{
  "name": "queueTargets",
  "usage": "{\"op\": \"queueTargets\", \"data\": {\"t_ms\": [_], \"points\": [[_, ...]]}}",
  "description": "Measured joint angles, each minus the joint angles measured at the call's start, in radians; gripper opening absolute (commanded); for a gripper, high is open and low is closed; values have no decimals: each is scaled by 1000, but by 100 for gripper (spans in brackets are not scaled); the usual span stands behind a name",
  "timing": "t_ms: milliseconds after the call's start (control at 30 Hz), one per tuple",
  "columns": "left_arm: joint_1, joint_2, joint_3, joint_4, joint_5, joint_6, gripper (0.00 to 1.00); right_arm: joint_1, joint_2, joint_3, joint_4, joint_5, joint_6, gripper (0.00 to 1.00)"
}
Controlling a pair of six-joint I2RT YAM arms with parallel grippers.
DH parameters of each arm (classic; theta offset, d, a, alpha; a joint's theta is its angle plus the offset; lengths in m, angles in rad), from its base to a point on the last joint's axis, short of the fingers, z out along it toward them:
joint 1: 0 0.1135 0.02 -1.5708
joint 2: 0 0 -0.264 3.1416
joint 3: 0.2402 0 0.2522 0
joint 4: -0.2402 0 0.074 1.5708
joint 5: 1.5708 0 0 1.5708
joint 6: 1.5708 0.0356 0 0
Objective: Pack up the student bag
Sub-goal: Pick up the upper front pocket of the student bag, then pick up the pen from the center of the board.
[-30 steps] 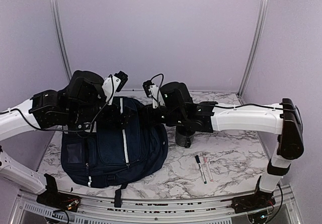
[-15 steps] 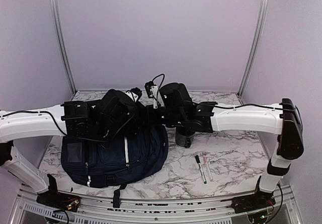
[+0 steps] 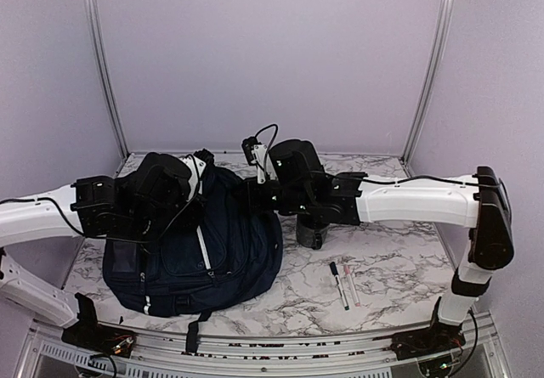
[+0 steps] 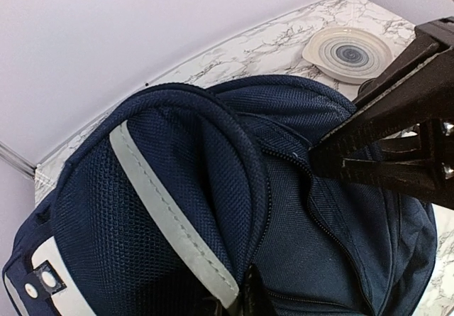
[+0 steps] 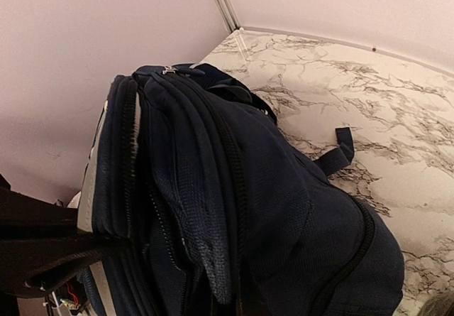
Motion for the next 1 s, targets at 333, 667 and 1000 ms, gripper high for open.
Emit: {"op": "queueTargets", "data": {"t_ms": [333, 667, 1000], "points": [[98, -198, -6, -79, 111, 37, 0, -125, -63, 62, -173, -200, -53, 46], [181, -203, -6, -85, 251, 71, 0, -322, -440, -84, -549, -24, -21, 45], [204, -194, -4, -77, 322, 127, 0, -354, -265, -414, -809, -58, 85, 54]]}}
